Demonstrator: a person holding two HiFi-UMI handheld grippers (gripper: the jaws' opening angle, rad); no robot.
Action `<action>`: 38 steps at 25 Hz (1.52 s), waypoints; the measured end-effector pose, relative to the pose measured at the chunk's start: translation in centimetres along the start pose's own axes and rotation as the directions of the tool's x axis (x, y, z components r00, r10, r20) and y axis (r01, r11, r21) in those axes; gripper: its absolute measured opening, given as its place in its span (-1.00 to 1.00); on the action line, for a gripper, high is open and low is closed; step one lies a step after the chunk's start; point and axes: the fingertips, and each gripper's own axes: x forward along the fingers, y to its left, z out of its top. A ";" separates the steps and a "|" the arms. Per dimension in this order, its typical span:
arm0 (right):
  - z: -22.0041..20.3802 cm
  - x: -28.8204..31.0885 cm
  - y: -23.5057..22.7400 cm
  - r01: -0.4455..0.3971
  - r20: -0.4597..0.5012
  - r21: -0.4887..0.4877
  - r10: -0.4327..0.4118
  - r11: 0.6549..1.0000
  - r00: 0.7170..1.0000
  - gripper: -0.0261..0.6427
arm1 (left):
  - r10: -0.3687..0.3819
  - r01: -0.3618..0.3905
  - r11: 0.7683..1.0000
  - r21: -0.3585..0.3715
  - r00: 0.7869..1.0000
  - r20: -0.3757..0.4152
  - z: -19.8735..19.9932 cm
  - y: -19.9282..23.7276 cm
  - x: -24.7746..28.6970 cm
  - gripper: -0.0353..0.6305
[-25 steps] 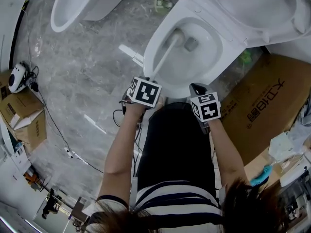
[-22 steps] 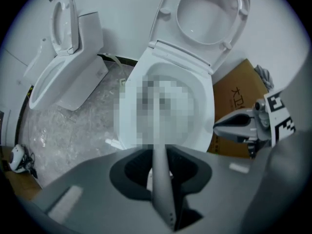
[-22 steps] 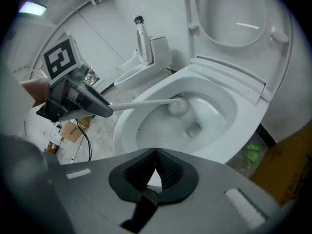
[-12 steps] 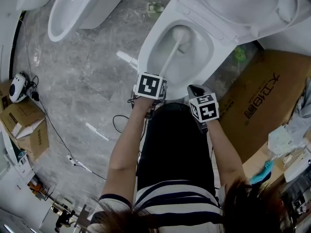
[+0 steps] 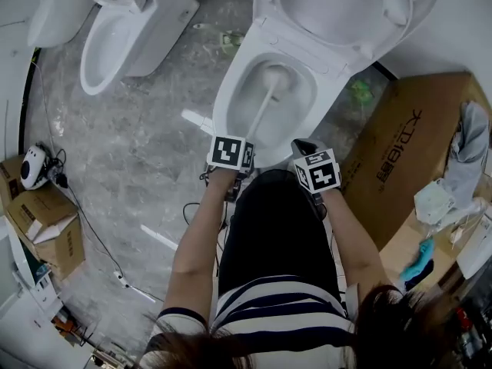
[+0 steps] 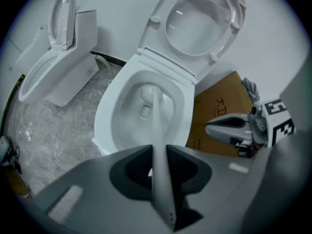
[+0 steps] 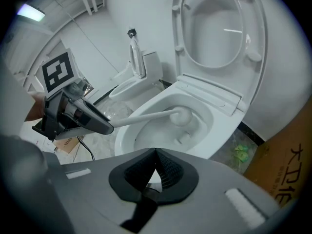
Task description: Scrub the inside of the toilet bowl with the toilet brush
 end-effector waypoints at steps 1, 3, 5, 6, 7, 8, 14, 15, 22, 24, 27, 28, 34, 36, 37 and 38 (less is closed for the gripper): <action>0.1 -0.5 0.1 0.004 0.003 0.001 -0.004 1.000 1.000 -0.94 | -0.002 0.002 1.000 -0.001 1.000 0.004 -0.1 -0.2 -0.4 -0.89; 0.1 -1.5 0.5 0.013 0.007 0.006 -0.013 1.000 1.000 -0.94 | -0.005 0.005 1.000 0.000 1.000 0.014 -0.1 -0.6 -1.3 -0.89; 0.1 -2.5 0.8 0.021 0.012 0.014 -0.022 1.000 1.000 -0.94 | -0.006 0.006 1.000 0.005 1.000 0.026 -0.2 -1.1 -2.2 -0.89; 0.2 -3.0 1.0 0.025 0.014 0.019 -0.026 0.999 1.000 -0.94 | -0.007 0.006 1.000 0.009 0.999 0.031 -0.2 -1.4 -2.7 -0.89; 0.3 -3.6 1.2 0.029 0.017 0.025 -0.029 0.999 0.999 -0.94 | -0.007 0.007 1.000 0.013 0.999 0.036 -0.3 -1.7 -3.2 -0.89; 0.5 -4.1 1.4 0.032 0.021 0.029 -0.033 0.999 0.999 -0.94 | -0.008 0.008 1.000 0.017 0.999 0.040 -0.4 -1.9 -3.7 -0.89; 2.0 -7.0 2.8 0.047 0.051 0.025 -0.049 0.999 0.998 -0.94 | -0.013 0.012 1.000 0.022 0.997 0.081 -1.6 -2.9 -7.3 -0.89; 2.4 -7.5 2.9 0.052 0.059 0.022 -0.053 0.998 0.997 -0.94 | -0.014 0.013 1.000 0.020 0.996 0.090 -1.8 -3.0 -7.9 -0.89; 5.9 -11.1 4.4 0.073 0.133 -0.006 -0.072 0.997 0.988 -0.94 | 0.001 -0.005 1.000 0.025 0.985 0.172 -2.4 -3.1 -12.3 -0.89; 6.8 -12.1 4.7 0.081 0.153 -0.019 -0.077 0.997 0.985 -0.94 | 0.003 -0.008 1.000 0.025 0.980 0.200 -2.4 -3.4 -13.4 -0.89; 8.1 -13.6 5.2 0.095 0.186 -0.032 -0.087 0.995 0.979 -0.94 | 0.007 -0.016 0.999 0.034 0.971 0.237 -2.3 -3.9 -15.0 -0.89; 8.6 -14.0 5.4 0.099 0.197 -0.038 -0.090 0.994 0.976 -0.94 | 0.008 -0.018 0.999 0.038 0.969 0.249 -2.3 -4.1 -15.5 -0.89; 10.0 -15.9 6.1 0.117 0.250 -0.070 -0.096 0.991 0.963 -0.94 | 0.005 -0.017 0.999 0.037 0.958 0.288 -3.0 -4.8 -17.2 -0.89; 10.1 -16.4 6.2 0.123 0.261 -0.076 -0.099 0.990 0.960 -0.94 | 0.005 -0.015 0.999 0.035 0.957 0.291 -3.5 -4.9 -17.6 -0.89; 10.1 -16.6 6.2 0.125 0.265 -0.075 -0.101 0.989 0.959 -0.94 | 0.005 -0.015 0.999 0.033 0.956 0.293 -3.8 -5.0 -17.7 -0.89; 10.2 -16.8 6.1 0.127 0.269 -0.071 -0.104 0.989 0.958 -0.94 | 0.004 -0.014 0.999 0.030 0.956 0.295 -4.0 -5.0 -17.9 -0.89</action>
